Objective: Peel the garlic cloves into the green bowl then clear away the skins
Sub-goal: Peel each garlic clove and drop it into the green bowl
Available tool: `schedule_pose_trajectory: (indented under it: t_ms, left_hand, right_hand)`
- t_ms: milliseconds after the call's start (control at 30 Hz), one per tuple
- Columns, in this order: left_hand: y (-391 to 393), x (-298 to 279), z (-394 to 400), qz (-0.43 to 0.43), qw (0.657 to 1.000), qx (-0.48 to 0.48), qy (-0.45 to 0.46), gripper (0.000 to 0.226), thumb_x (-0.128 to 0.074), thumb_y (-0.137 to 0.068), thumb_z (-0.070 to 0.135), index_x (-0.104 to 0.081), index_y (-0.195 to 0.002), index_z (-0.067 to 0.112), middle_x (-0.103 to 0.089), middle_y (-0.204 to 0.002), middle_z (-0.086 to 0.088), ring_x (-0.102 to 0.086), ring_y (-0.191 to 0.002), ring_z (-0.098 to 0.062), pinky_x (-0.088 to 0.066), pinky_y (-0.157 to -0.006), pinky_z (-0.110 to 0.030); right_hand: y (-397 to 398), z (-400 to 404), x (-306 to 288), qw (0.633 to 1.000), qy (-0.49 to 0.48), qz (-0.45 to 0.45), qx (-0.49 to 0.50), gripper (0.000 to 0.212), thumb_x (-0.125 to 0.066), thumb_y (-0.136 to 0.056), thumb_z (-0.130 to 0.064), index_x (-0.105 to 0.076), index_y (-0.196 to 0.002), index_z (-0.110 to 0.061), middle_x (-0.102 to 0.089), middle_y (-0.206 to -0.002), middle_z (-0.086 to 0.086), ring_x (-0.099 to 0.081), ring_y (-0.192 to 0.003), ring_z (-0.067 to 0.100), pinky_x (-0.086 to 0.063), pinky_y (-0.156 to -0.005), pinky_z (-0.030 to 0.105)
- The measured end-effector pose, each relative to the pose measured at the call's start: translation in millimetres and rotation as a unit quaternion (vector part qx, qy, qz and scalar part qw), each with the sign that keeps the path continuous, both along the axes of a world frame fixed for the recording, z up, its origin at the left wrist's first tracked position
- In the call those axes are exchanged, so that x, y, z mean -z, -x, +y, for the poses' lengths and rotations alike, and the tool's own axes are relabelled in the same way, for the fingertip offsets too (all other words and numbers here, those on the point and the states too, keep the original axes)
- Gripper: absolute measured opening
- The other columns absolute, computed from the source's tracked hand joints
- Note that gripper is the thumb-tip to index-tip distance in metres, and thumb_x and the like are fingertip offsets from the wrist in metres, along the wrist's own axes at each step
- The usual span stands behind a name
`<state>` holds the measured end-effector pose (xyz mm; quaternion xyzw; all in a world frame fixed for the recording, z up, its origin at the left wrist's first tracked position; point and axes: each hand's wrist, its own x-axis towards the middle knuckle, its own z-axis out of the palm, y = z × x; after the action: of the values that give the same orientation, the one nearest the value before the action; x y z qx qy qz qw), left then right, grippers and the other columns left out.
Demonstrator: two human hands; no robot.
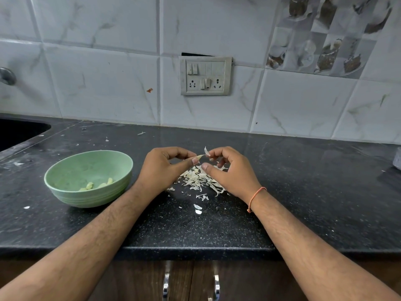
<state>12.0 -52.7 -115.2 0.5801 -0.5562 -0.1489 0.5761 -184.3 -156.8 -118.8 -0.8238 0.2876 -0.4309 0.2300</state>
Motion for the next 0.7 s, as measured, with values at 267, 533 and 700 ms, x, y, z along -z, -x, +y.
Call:
schedule_pose_trajectory:
  t_ms: [267, 533, 700]
  left_hand:
    - [3.3, 0.0, 0.8, 0.015, 0.998, 0.051, -0.030, 0.011, -0.085, -0.090, 0.032, -0.083, -0.097, 0.023, -0.077, -0.076, 0.011, -0.050, -0.045, -0.011, -0.044, -0.048, -0.022]
    - [5.0, -1.4, 0.6, 0.036, 0.997, 0.055, -0.038, 0.013, -0.086, -0.089, 0.032, -0.084, -0.094, 0.021, -0.077, -0.075, 0.008, -0.049, -0.047, -0.013, -0.043, -0.050, -0.023]
    - [10.0, -2.1, -0.8, 0.158, 0.985, 0.065, -0.038, 0.008, -0.086, -0.088, 0.025, -0.085, -0.090, 0.018, -0.079, -0.088, -0.015, -0.046, -0.048, -0.014, -0.031, -0.044, -0.020]
  right_hand:
    - [-0.5, 6.0, -2.9, 0.999, 0.010, -0.013, -0.036, 0.006, -0.072, -0.100, -0.032, -0.077, -0.097, -0.030, -0.074, -0.090, -0.017, -0.065, -0.079, 0.011, -0.054, -0.073, 0.026]
    - [-3.9, 5.7, -0.3, 0.997, 0.080, -0.021, -0.012, 0.012, -0.075, -0.099, -0.027, -0.073, -0.087, -0.023, -0.070, -0.080, -0.011, -0.064, -0.075, 0.012, -0.049, -0.066, 0.024]
    - [-12.7, 13.8, -0.3, 0.991, 0.110, -0.071, 0.006, 0.013, -0.074, -0.099, -0.020, -0.073, -0.086, -0.018, -0.070, -0.081, -0.011, -0.066, -0.077, 0.012, -0.053, -0.067, 0.028]
